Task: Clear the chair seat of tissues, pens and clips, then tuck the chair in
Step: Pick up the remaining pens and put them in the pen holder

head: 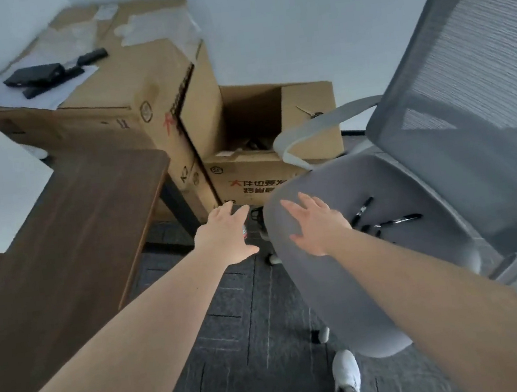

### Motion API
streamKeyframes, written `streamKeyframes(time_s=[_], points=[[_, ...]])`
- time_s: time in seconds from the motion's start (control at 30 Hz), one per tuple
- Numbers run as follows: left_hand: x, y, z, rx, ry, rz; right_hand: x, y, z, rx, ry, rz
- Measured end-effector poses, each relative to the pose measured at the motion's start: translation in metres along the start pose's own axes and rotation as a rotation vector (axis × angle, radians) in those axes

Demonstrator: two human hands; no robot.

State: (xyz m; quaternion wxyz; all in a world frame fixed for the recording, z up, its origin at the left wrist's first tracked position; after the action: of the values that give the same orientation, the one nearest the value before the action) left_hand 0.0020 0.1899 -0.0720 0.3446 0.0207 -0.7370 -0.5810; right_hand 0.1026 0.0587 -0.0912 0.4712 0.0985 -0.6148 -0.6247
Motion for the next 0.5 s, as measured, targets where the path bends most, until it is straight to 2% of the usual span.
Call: streamKeyframes(time_s=[0.27,0.5], points=[[-0.077,-0.071,-0.129,-0.042,-0.197,0.171,0.015,-0.062,-0.158,-0.223,-0.393,0.038],[-0.108,-0.134,-0.188,-0.083,-0.26,0.266,0.014,-0.117,-0.226,-0.315,-0.551,0.123]])
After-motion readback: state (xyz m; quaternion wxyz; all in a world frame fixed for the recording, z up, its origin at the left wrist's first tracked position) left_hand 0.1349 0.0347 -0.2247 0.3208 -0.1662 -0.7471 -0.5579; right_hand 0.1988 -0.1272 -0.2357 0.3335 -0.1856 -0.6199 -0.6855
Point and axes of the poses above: each hand's wrist, its own x-axis away from the middle knuckle, its own y-axis out of the back of the hand, z = x × y, the point moved 7 cm from there along -x, towards the middle knuckle, and after that the axes turned 3 degrees about z, right-handed, at the moved point
